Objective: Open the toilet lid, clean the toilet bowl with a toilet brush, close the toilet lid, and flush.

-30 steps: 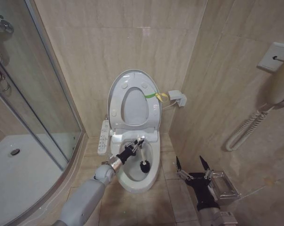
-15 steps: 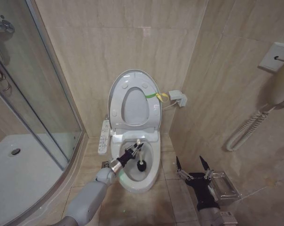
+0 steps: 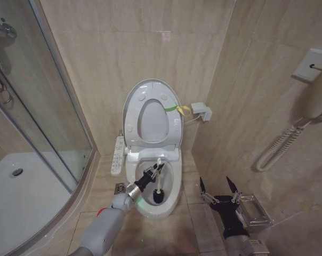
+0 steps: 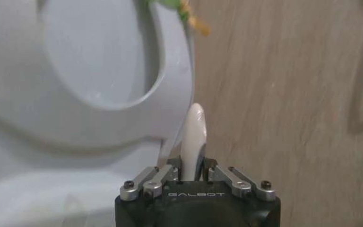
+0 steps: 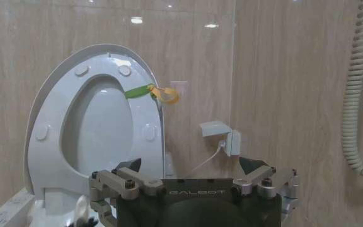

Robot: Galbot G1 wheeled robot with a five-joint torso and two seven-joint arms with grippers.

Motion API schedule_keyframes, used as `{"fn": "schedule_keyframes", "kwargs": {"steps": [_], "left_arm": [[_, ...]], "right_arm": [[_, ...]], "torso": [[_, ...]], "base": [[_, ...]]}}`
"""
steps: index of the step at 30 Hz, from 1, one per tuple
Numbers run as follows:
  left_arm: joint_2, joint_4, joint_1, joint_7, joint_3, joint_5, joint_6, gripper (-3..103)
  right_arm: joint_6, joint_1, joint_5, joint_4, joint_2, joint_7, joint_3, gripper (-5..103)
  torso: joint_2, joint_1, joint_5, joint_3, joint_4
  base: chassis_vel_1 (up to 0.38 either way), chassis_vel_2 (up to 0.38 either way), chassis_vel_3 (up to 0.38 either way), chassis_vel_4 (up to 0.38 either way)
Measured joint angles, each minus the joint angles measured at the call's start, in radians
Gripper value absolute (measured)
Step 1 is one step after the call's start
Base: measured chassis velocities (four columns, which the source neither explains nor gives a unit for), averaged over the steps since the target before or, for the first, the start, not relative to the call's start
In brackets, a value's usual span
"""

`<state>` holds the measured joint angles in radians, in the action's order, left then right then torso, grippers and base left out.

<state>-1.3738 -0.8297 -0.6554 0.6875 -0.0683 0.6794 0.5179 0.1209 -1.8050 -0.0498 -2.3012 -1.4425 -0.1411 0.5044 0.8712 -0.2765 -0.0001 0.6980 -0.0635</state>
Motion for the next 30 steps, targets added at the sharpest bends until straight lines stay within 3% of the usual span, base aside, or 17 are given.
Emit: {"fn": "schedule_keyframes", "kwargs": {"steps": [4, 9, 20, 30], "left_arm": [[0.003, -0.027, 0.005, -0.002, 0.002, 0.018, -0.001, 21], [-0.017, -0.088, 0.024, -0.015, -0.02, 0.051, -0.007, 21], [-0.081, 0.057, 0.014, 0.04, 0.027, 0.009, 0.033, 20], [-0.092, 0.028, 0.069, 0.038, 0.05, 0.023, 0.043, 20]], "right_arm": [[0.0, 0.0, 0.0, 0.0, 0.0, 0.0, 0.0, 100], [0.0, 0.0, 0.0, 0.0, 0.0, 0.0, 0.0, 100], [0.0, 0.0, 0.0, 0.0, 0.0, 0.0, 0.0, 100], [0.0, 0.0, 0.0, 0.0, 0.0, 0.0, 0.0, 100]], "torso": [[0.0, 0.0, -0.0001, 0.0, 0.0005], [0.0, 0.0, -0.0002, 0.0, -0.0007], [0.0, 0.0, -0.0002, 0.0, -0.0002], [0.0, 0.0, -0.0001, 0.0, -0.0001]], "base": [[0.0, 0.0, 0.0, 0.0], [0.0, 0.0, 0.0, 0.0], [0.0, 0.0, 0.0, 0.0], [0.0, 0.0, 0.0, 0.0]]}}
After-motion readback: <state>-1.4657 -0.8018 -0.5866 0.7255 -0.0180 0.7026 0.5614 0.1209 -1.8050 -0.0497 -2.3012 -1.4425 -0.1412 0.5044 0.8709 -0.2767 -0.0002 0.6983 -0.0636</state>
